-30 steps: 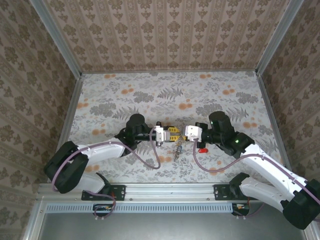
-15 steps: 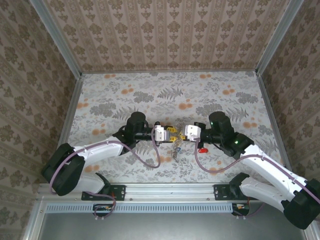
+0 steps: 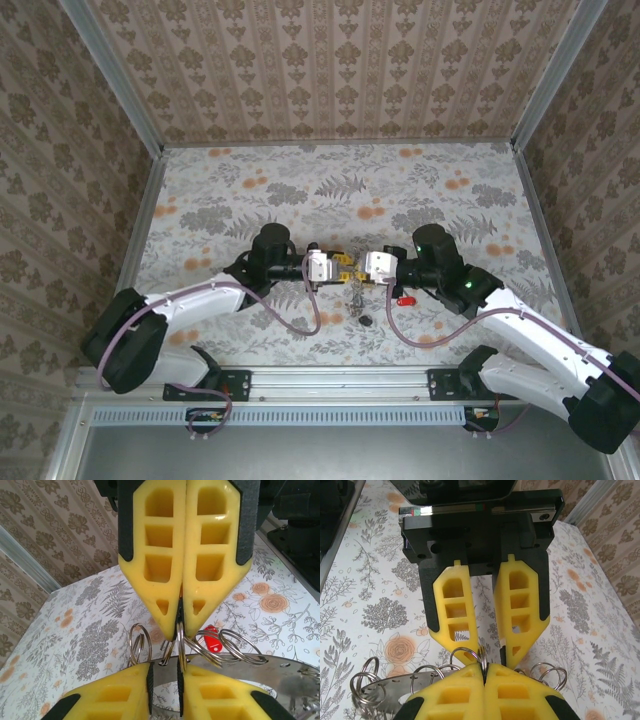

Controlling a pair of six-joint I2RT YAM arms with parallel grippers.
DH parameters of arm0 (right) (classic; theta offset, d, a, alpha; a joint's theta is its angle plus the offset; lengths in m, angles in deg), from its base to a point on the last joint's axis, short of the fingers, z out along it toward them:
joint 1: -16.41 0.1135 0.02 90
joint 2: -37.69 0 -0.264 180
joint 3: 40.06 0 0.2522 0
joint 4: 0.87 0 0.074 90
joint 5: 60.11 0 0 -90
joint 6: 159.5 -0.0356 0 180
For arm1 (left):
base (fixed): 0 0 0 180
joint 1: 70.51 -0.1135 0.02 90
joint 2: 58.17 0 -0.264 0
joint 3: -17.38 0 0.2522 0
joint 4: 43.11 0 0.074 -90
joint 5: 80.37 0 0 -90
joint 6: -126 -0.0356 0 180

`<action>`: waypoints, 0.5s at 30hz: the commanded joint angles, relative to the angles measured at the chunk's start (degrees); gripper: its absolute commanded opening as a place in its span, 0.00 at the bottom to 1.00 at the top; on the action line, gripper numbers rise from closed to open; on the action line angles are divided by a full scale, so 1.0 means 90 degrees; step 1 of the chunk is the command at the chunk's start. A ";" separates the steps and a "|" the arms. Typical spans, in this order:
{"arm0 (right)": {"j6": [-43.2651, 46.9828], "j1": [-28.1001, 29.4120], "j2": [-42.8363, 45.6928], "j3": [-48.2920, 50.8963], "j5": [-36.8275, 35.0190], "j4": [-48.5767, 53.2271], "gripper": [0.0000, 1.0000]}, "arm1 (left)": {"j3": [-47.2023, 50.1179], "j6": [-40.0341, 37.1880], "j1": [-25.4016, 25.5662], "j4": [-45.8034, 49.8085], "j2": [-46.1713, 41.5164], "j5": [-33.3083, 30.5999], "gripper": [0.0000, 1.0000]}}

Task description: Put the keys on the keyring

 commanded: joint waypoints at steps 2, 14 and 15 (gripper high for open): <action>0.0106 0.0134 -0.0014 -0.0036 -0.0127 -0.0210 0.00 | -0.0068 -0.0068 -0.0018 -0.0190 -0.0396 0.0166 0.21; 0.0126 0.0288 -0.0127 0.0010 -0.0415 -0.0382 0.00 | -0.0149 0.0118 -0.0003 -0.0247 -0.0411 0.0256 0.20; 0.0147 0.0299 -0.0110 0.0018 -0.0503 -0.0357 0.00 | -0.0147 0.0113 -0.0003 -0.0242 -0.0430 0.0252 0.20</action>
